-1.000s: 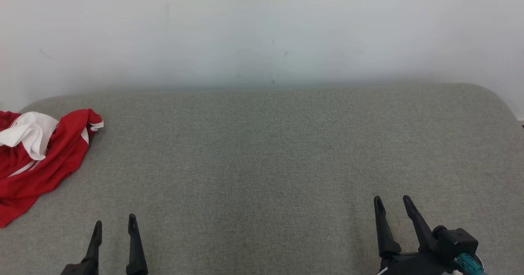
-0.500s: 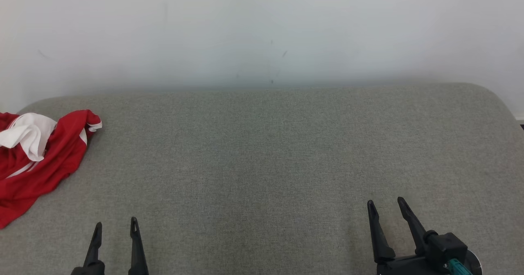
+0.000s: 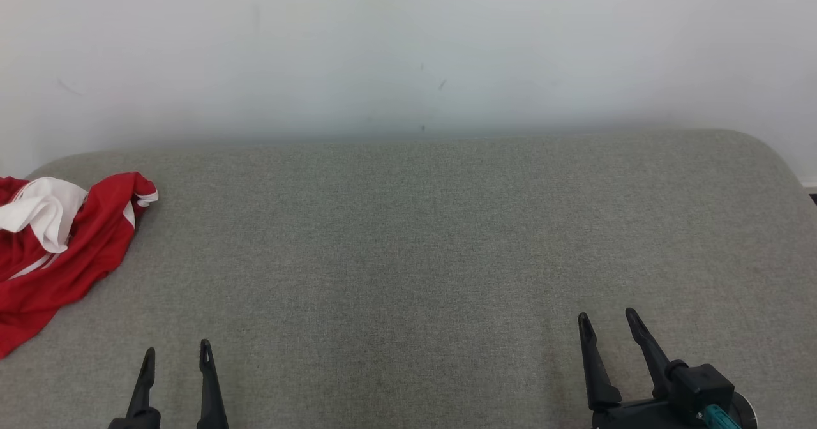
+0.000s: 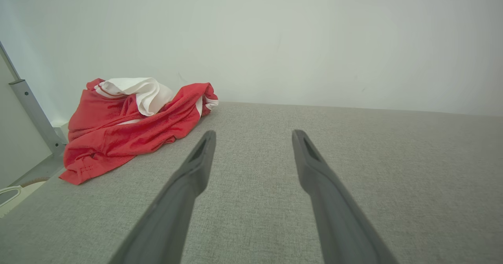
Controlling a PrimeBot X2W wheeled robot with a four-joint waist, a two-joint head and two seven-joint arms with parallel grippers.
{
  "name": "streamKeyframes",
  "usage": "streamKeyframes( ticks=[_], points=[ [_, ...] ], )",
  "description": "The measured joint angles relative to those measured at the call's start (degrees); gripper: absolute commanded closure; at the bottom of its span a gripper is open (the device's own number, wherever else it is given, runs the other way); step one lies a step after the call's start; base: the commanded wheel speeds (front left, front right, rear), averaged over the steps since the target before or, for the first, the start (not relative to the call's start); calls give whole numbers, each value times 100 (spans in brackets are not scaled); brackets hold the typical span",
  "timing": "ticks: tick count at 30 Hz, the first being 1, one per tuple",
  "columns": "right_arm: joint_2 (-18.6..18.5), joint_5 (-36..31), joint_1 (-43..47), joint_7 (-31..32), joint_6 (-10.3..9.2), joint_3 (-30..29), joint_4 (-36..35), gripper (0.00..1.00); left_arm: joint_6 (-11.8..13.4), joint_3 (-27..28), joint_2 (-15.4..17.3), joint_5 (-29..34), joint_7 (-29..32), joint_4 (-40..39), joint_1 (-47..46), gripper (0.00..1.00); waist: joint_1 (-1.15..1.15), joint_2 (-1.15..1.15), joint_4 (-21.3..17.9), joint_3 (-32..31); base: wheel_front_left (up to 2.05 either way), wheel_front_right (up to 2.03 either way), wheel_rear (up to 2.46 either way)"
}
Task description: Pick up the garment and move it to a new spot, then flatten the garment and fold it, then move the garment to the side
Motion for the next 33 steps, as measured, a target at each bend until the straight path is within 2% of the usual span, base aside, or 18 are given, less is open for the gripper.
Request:
streamKeyframes(
  ticks=[26,33],
  points=[
    [-1,158,14,0,0,-264,96,0,-199,243,3,52,0,148,5,0,0,0,-33,-51,0,0,0],
    [-1,218,19,-1,0,-250,4,0,-108,186,1,14,0,105,13,0,0,0,-17,-61,0,0,0]
  ],
)
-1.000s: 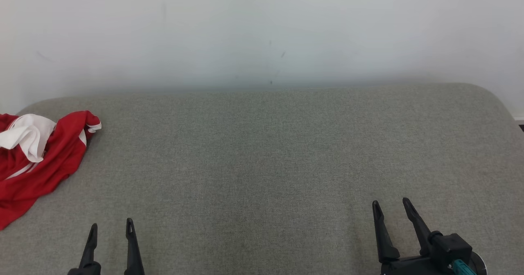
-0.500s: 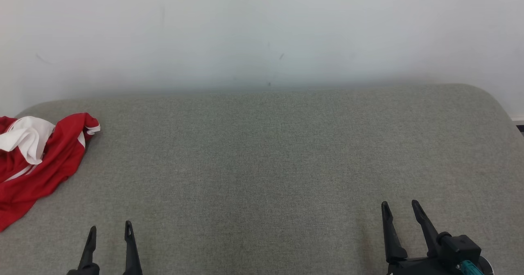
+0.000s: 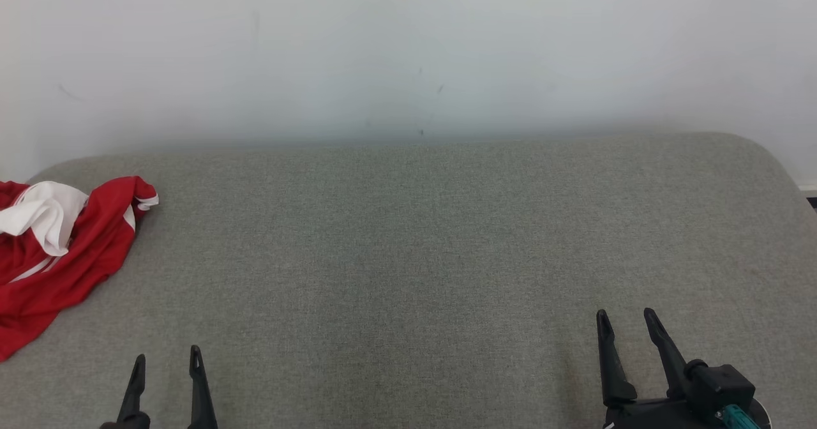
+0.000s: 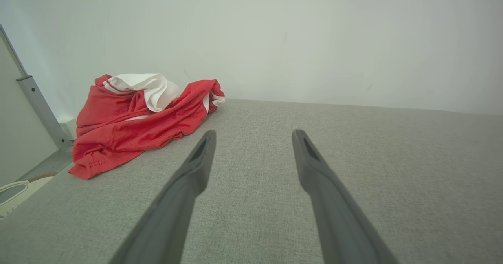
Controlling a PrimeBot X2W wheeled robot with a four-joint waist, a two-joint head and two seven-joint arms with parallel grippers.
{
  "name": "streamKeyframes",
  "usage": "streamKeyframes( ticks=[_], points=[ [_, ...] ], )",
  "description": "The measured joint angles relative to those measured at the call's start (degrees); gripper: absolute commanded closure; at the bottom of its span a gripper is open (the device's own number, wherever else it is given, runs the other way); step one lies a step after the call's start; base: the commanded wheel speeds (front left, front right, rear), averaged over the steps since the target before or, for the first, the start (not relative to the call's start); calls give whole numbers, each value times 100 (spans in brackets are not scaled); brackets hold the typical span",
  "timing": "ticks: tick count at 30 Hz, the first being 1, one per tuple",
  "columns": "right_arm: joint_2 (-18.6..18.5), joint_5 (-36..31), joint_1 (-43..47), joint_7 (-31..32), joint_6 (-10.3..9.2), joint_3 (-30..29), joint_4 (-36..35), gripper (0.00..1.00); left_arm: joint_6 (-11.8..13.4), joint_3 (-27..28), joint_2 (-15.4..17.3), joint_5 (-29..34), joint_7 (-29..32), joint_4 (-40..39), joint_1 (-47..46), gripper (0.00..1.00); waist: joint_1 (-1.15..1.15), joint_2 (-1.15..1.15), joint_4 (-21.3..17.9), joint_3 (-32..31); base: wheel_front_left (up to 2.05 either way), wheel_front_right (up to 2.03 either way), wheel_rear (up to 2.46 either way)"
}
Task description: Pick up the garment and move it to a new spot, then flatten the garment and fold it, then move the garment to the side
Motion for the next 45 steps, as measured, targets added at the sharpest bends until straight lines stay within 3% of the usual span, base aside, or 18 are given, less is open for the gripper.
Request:
streamKeyframes(
  ticks=[19,45],
  points=[
    [0,91,116,0,0,2,-69,0,-32,44,0,32,0,27,-2,0,0,0,259,-28,0,0,0],
    [-3,229,280,0,1,125,-87,0,-151,355,3,291,-1,45,133,0,0,0,2093,-202,0,0,0]
  ],
)
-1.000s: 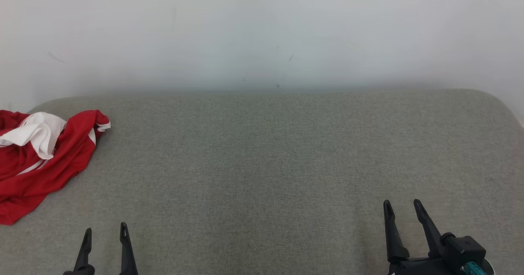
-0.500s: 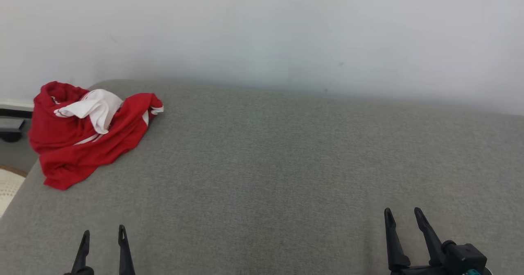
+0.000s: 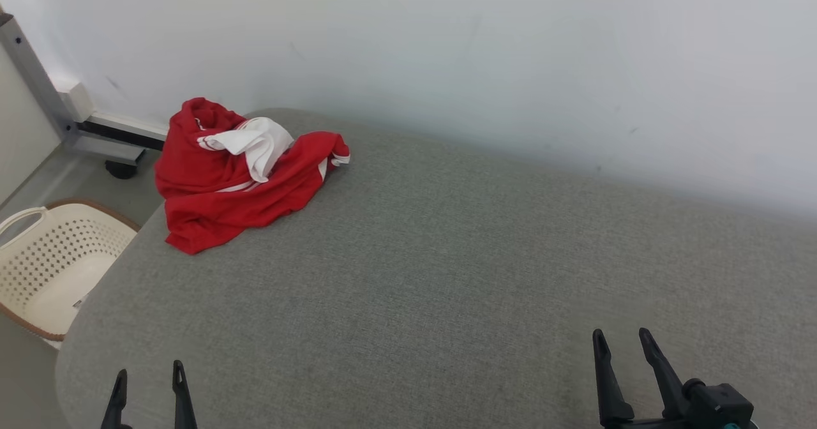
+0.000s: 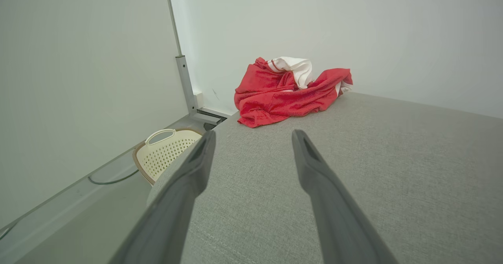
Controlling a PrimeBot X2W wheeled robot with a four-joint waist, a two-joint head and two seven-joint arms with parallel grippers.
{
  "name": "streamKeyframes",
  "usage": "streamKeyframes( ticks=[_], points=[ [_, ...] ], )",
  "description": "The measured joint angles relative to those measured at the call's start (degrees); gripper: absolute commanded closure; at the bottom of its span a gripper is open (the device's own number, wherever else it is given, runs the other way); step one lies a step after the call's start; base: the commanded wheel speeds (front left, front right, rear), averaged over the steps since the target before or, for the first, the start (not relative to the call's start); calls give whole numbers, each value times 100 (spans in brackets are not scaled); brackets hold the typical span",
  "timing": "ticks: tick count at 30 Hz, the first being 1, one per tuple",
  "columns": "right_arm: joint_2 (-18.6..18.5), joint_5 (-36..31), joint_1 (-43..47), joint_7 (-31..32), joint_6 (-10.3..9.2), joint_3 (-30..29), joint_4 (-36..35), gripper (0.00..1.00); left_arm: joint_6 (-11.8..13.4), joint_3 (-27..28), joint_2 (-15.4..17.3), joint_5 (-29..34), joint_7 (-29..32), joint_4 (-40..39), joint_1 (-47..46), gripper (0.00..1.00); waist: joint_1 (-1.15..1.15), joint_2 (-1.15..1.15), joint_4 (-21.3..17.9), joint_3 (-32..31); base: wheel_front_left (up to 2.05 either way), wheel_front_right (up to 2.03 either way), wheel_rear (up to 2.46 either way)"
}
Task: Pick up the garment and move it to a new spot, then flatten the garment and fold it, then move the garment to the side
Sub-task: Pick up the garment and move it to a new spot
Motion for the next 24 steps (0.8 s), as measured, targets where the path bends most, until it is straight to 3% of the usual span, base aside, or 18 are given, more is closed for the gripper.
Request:
streamKeyframes(
  ticks=[11,24],
  points=[
    [2,37,51,0,0,52,18,0,-21,102,9,18,0,-27,88,0,0,0,457,-91,0,0,0],
    [2,18,47,0,0,188,-7,0,-8,326,3,-275,1,-107,-155,0,0,0,305,-61,0,0,0]
  ],
)
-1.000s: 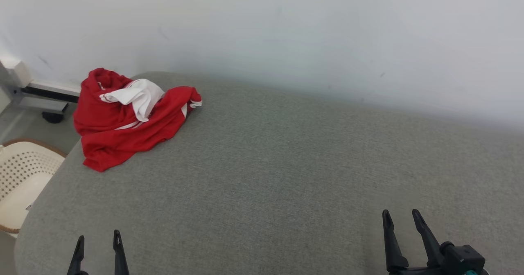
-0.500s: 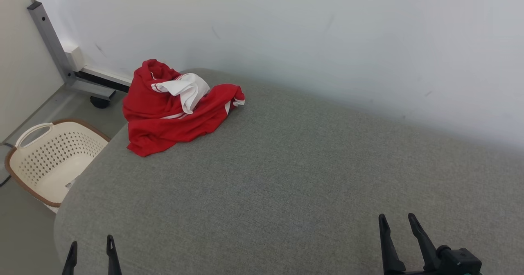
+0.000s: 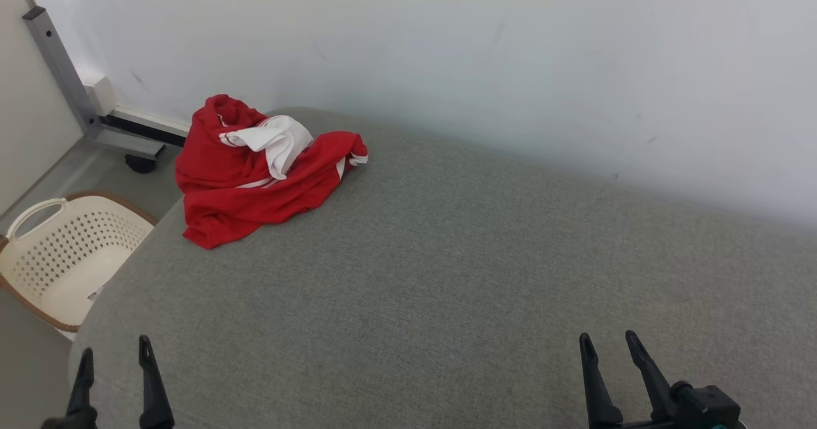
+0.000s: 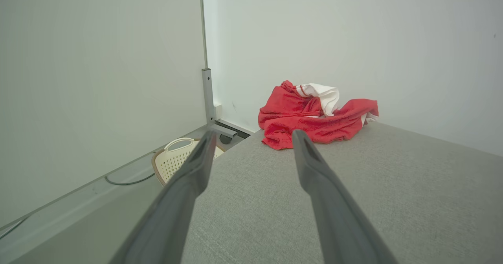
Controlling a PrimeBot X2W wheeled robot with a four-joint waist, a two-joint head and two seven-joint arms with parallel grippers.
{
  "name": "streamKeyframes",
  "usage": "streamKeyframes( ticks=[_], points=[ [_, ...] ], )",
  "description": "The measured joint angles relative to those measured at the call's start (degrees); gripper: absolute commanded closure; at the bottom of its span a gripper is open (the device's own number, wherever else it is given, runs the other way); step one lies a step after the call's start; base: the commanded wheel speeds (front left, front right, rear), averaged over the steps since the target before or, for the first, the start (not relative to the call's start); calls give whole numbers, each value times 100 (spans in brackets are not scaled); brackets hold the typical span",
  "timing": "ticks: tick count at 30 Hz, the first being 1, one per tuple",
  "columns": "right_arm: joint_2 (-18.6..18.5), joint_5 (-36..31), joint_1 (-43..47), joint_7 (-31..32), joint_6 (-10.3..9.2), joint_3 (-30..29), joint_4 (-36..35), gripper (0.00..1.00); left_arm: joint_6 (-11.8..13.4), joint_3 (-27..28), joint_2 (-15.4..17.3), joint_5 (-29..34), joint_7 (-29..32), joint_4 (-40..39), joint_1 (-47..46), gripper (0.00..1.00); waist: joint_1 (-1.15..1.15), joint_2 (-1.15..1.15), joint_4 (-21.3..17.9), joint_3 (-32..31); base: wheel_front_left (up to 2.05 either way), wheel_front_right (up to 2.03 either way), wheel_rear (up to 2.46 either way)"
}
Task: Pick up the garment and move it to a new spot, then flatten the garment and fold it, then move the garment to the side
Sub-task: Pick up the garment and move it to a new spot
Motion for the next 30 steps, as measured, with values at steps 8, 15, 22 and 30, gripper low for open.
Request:
streamKeyframes(
  ticks=[8,15,22,30],
  points=[
    [0,-134,-191,0,-1,194,-54,0,-303,89,456,-125,-1,712,-1257,0,0,0,-333,162,0,0,0],
    [0,-250,-598,1,0,294,-185,0,-449,92,988,-316,-1,1774,-2763,0,0,0,-778,507,0,0,0],
    [-1,-309,-1064,1,0,363,-491,0,-517,110,1631,-523,153,2802,-4092,0,2,1,-1241,1070,0,0,0],
    [-4,-404,-1290,0,0,432,-656,0,-555,-19,2191,-670,692,3925,-5132,0,2,2,-1800,1729,0,0,0]
  ],
)
